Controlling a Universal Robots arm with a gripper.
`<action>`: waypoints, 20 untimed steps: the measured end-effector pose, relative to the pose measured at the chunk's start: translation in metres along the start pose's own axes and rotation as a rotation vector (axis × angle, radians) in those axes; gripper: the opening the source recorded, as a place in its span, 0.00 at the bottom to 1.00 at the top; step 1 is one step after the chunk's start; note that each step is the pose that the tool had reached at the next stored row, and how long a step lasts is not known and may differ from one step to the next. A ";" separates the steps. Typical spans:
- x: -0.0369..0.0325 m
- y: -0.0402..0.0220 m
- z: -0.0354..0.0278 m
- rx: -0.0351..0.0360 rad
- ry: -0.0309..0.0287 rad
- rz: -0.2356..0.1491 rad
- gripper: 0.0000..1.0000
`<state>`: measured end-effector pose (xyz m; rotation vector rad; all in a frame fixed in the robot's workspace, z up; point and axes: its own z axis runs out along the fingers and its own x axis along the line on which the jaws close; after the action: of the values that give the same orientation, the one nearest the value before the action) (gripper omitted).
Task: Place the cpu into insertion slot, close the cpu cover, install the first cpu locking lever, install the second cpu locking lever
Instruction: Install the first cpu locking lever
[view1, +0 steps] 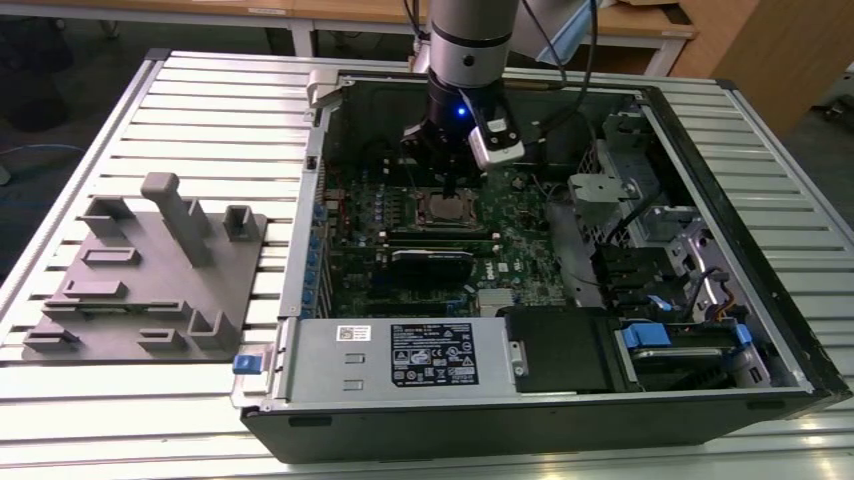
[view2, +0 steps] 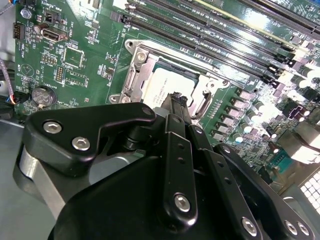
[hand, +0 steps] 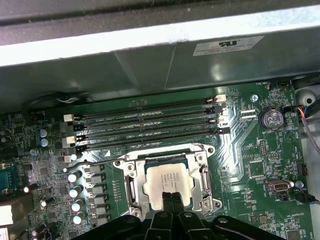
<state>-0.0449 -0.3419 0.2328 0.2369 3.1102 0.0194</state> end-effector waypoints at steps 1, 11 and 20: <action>0.0000 0.0000 -0.0010 0.0000 -0.0001 0.000 0.11; 0.0000 0.0000 -0.0019 0.0000 0.0000 0.000 0.11; 0.0040 -0.0006 -0.0020 -0.0002 -0.0006 0.000 0.11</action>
<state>-0.0490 -0.3419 0.2347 0.2368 3.1096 0.0196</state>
